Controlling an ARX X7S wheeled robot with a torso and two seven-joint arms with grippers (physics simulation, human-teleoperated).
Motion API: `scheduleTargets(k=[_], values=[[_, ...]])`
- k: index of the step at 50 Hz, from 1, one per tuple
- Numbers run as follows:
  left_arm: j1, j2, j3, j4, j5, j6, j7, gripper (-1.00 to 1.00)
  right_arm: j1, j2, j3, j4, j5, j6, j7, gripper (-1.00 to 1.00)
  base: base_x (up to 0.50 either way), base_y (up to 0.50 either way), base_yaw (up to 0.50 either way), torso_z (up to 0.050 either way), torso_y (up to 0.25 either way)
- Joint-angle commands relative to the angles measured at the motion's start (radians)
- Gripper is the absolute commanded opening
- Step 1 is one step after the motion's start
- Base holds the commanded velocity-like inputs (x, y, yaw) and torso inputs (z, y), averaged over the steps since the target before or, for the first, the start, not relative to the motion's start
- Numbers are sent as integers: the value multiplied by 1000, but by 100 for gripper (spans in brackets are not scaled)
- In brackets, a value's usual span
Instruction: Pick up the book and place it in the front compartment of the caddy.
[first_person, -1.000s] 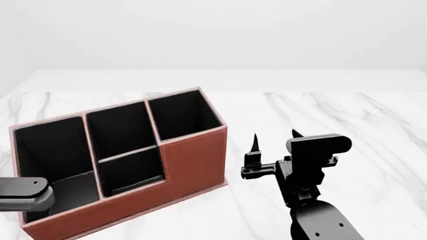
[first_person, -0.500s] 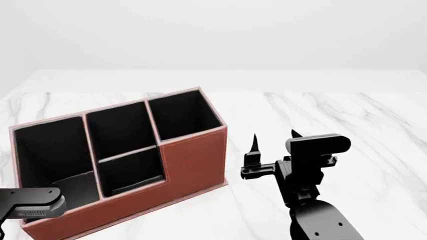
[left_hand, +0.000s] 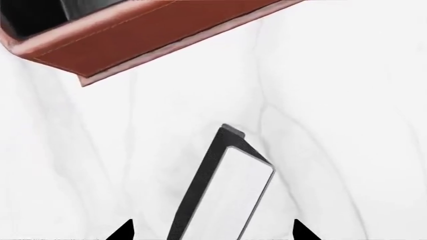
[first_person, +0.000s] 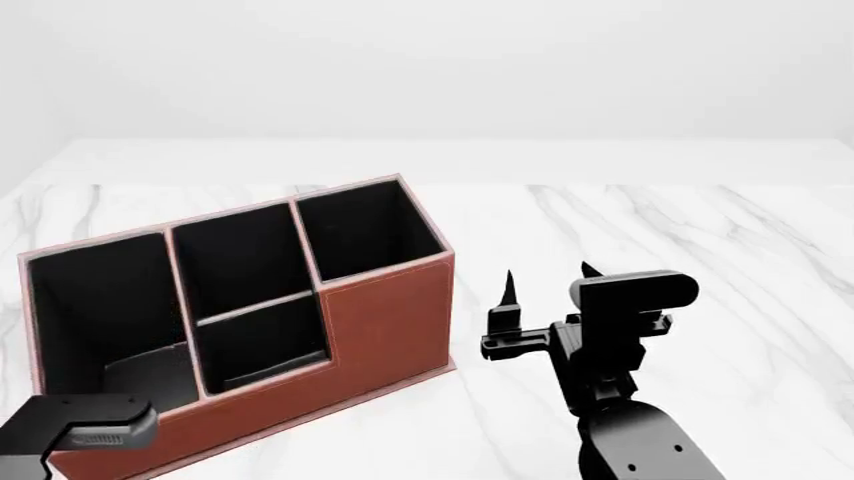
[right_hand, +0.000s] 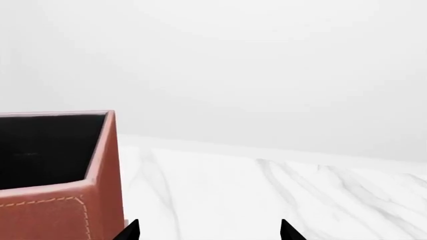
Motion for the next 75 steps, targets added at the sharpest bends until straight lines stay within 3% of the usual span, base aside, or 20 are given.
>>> scheduleTargets(k=[1,32,33,53,57,61,68,75], values=[[14,32,19,-38,18,-19,-1,100,2,3,2,-2,9,3,4,100,0,0,0,0,0],[41,53,45,-93,56,-44,7,100,0,9,-2,6,21,-13,13,100,0,0,0,0,0],[41,52,44,-93,59,-41,5,-100,0,10,-1,5,23,-11,14,100,0,0,0,0,0],[-1,42,35,-88,63,-111,-65,-100,1,15,-2,0,31,-15,24,100,0,0,0,0,0],[-62,74,7,-80,100,-197,-72,-100,2,17,0,-5,35,-15,25,100,0,0,0,0,0],[-142,129,22,-87,79,-320,-152,-100,4,19,-1,-9,38,-11,27,100,0,0,0,0,0],[-294,170,4,-100,5,-362,-259,-100,11,21,2,-17,46,-3,31,100,0,0,0,0,0],[-491,233,143,-140,-191,-451,-441,-100,10,22,-3,-11,45,-11,33,100,0,0,0,0,1]])
